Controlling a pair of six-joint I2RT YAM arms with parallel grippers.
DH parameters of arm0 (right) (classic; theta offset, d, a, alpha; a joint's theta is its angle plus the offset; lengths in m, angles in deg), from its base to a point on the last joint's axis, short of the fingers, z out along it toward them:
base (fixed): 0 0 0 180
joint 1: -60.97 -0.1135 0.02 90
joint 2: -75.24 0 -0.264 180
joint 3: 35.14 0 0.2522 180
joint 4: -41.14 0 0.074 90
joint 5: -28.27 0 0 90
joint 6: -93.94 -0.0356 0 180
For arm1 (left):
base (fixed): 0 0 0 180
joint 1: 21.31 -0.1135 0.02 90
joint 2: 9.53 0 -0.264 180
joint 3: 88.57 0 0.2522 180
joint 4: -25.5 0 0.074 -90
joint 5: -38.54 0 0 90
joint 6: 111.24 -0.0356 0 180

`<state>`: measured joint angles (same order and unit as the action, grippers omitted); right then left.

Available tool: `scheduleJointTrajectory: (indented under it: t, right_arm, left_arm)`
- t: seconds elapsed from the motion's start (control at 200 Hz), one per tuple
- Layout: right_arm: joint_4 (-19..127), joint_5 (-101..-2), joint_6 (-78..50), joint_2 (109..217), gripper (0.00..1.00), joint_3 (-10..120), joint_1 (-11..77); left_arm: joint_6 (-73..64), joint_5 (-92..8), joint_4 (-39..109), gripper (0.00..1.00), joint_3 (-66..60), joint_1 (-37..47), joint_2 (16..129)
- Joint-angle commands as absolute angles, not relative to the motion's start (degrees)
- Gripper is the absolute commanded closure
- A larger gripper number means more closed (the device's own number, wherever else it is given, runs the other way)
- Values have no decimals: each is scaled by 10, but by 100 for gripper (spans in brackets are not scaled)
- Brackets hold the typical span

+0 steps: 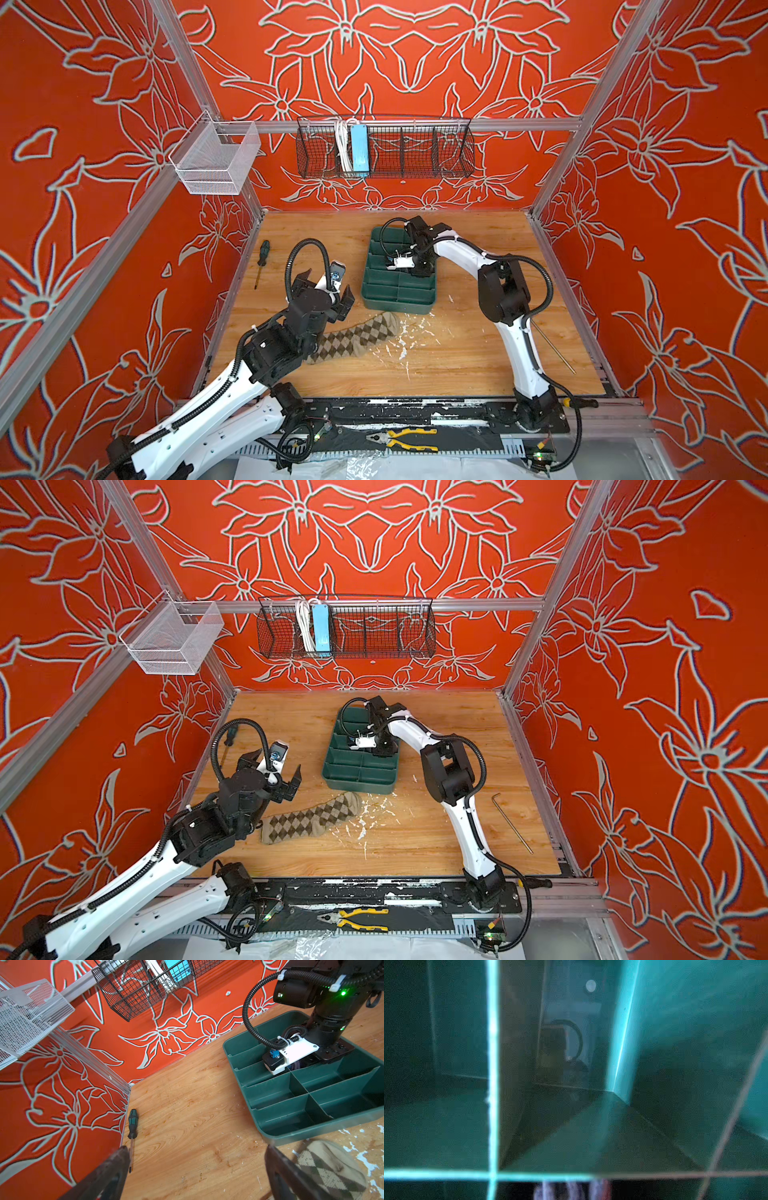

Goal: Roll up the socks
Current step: 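Lower the rolled sock into a tray compartment and open the right gripper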

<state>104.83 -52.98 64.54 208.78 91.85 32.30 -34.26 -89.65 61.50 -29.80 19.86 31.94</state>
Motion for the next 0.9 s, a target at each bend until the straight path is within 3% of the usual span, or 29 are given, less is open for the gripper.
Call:
scheduleJointTrajectory:
  t: [0.0, 0.435, 0.896]
  right_arm:
    - [1080, -556, 658, 2130, 96, 917, 327]
    - [1111, -516, 672, 2116, 54, 947, 328]
    - [1129, -516, 689, 2099, 39, 955, 328]
  left_arm:
    - [-341, -890, 609, 1, -287, 192, 327]
    - [-346, -886, 597, 0, -283, 188, 341]
    - [-349, -883, 591, 0, -284, 183, 348]
